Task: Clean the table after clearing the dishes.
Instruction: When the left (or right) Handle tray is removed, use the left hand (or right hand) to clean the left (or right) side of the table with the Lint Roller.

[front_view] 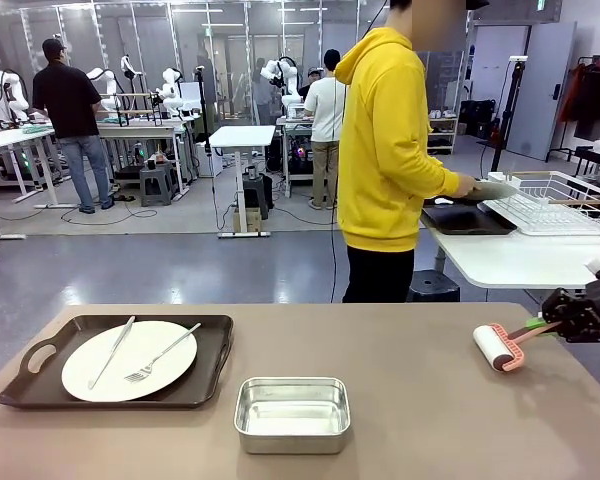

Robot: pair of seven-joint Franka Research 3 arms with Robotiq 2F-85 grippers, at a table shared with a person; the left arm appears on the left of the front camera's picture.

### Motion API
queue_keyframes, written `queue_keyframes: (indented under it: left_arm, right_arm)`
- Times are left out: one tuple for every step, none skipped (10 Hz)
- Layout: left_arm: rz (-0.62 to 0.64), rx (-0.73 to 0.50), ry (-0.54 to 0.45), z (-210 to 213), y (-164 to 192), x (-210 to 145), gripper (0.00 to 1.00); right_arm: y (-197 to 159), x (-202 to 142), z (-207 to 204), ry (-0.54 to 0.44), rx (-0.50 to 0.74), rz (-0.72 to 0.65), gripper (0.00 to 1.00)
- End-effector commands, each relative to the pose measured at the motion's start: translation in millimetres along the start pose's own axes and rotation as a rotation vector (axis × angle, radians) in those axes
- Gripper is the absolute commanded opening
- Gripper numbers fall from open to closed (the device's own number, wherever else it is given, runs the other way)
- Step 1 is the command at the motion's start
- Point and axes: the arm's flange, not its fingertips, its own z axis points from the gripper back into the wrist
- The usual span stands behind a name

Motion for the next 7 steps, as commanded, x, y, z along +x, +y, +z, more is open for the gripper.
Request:
queue_keyframes:
  left_arm:
    - [-0.008,-0.002,-0.001,2.5,-1.8,-0.3,1.00]
    - [-0.008,-0.002,-0.001,2.5,-1.8,-0.3,1.00]
    - [-0.008,-0.002,-0.001,2.5,-1.8,-0.3,1.00]
    - [-0.008,-0.002,-0.001,2.5,-1.8,-0.3,1.00]
    - [-0.008,-0.002,-0.001,2.5,-1.8,-0.3,1.00]
    - [-0.008,-0.002,-0.001,2.5,-1.8,-0.3,1.00]
    - [-0.008,-0.002,-0.001,2.5,-1.8,-0.3,1.00]
  right_arm:
    - [-34.7,0.8,-8.4,-0.059,-0.188,0.013,0.00]
    - [-37.3,4.7,0.4,-0.076,-0.193,0.001,0.00]
    - [-39.0,8.1,11.4,-0.095,-0.203,-0.008,0.00]
    - [-37.1,9.8,20.3,-0.111,-0.201,-0.009,0.00]
    - [-31.4,10.2,27.5,-0.114,-0.166,-0.003,0.00]
    - [-24.2,8.8,31.7,-0.107,-0.145,0.013,0.00]
    - [-18.1,7.7,35.8,-0.107,-0.134,0.026,0.00]
